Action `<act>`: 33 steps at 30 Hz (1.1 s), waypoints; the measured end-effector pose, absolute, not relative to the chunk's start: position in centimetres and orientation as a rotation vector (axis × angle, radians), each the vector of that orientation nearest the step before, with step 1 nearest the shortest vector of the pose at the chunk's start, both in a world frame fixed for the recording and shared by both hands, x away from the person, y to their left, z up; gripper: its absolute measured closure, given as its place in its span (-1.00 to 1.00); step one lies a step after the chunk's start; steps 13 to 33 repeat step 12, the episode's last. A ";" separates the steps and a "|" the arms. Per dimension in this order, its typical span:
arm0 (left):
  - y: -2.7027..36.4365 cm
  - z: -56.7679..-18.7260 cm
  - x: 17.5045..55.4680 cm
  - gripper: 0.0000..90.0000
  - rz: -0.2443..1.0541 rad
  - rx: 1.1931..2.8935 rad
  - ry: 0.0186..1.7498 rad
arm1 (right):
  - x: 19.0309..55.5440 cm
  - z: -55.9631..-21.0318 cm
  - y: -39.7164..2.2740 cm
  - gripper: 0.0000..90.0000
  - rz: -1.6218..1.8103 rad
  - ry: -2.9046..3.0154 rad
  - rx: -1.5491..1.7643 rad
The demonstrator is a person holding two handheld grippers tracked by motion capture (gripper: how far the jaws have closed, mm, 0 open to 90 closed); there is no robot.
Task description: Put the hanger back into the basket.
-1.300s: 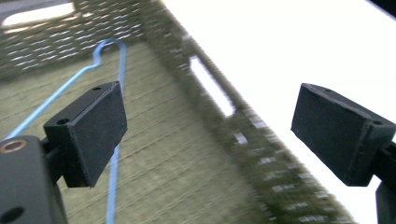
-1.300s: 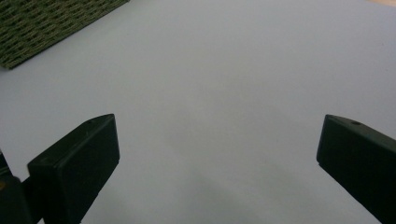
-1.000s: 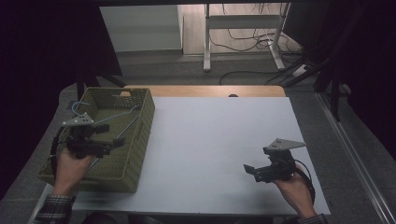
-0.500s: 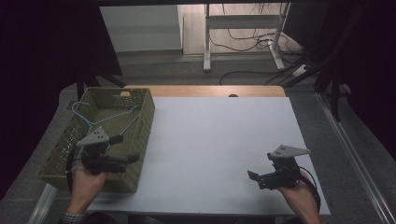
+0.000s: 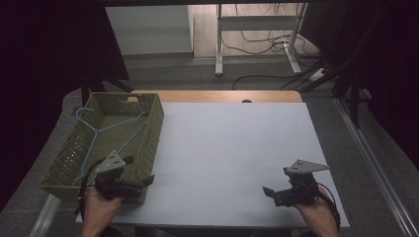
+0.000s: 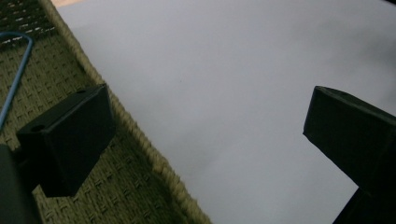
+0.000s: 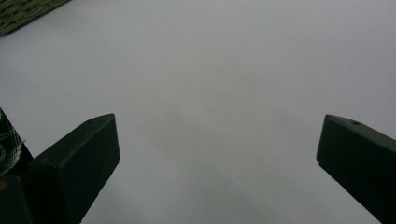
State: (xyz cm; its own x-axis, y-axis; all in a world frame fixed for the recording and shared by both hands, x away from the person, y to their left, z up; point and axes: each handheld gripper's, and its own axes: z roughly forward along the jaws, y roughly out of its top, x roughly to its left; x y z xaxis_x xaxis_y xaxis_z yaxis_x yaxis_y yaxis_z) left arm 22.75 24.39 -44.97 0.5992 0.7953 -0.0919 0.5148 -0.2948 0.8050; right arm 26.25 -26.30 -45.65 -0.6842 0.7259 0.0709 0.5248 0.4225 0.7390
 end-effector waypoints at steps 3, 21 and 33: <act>24.3 -45.9 22.8 -0.95 0.426 1.997 1.066 | 26.2 -46.1 -26.4 -1.00 1.109 2.432 1.094; 24.5 -46.6 23.0 -0.94 0.404 2.003 1.068 | 26.3 -46.7 -26.2 -1.00 1.074 2.450 1.084; 24.5 -46.6 23.0 -0.94 0.404 2.003 1.068 | 26.3 -46.7 -26.2 -1.00 1.074 2.450 1.084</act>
